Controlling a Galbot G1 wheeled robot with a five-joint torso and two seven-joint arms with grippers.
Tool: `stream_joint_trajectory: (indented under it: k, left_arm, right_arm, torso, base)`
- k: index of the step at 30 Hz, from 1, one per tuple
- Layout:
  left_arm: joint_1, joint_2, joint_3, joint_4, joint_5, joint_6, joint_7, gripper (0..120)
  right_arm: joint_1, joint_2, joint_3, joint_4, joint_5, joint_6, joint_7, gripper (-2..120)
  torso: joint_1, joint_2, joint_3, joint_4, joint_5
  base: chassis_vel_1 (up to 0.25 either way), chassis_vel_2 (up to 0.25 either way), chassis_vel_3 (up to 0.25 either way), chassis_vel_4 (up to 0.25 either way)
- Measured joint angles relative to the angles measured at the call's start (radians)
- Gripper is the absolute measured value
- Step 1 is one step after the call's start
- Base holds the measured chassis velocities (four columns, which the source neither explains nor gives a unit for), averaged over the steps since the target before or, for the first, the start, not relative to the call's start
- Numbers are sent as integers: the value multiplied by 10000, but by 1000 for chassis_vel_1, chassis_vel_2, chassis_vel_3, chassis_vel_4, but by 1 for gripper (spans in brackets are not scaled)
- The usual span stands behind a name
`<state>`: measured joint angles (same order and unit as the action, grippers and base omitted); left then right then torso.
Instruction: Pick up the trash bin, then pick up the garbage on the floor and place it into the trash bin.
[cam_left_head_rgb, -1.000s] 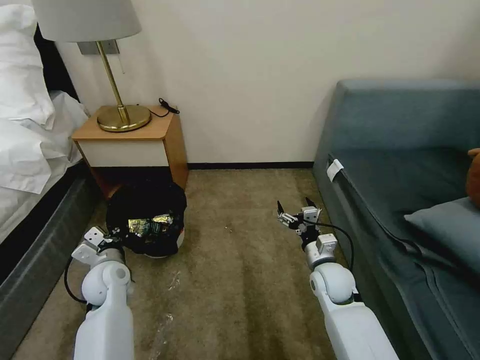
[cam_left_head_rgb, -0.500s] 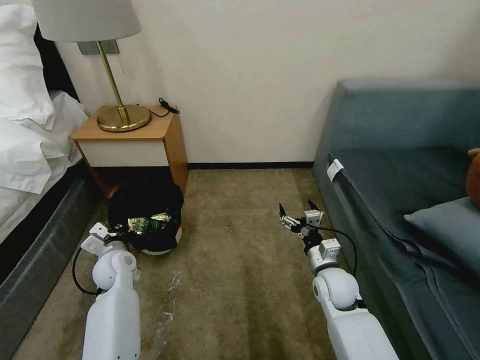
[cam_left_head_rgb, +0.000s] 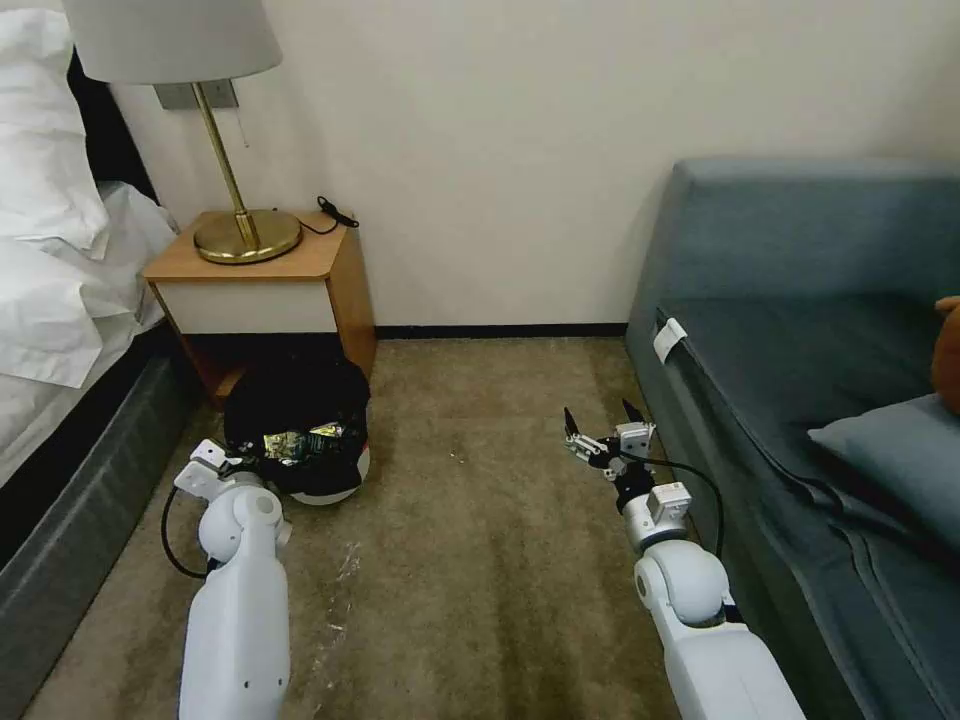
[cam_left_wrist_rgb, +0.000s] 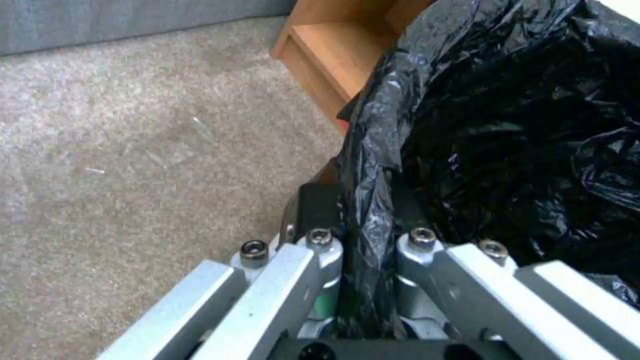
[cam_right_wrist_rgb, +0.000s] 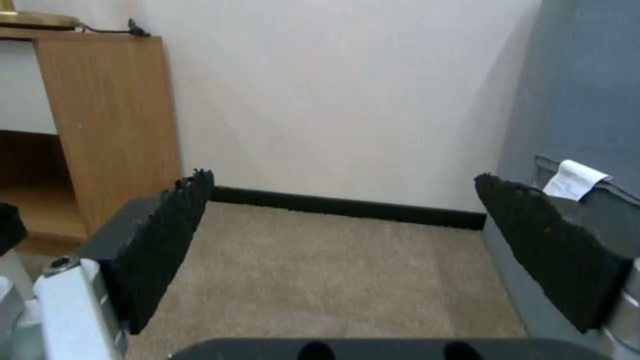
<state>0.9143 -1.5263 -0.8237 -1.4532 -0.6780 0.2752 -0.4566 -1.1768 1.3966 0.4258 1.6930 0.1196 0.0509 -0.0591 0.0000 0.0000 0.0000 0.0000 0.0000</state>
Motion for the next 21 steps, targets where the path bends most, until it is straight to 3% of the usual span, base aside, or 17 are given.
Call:
stream_joint_trajectory:
  k: [18,21]
  left_arm:
    - [-172,-5,-105,773,171,-102,172,4]
    - [-206,-26,-101,808,199,-108,185,11]
  right_arm:
    - [0,64,202,-219,48,274,-230,99]
    - [-25,65,209,-238,50,300,-258,99]
  torso:
    - [0,0,0,1,3]
    - [0,0,-1,1,3]
  base:
    - [0,0,0,0]
    - [0,0,0,0]
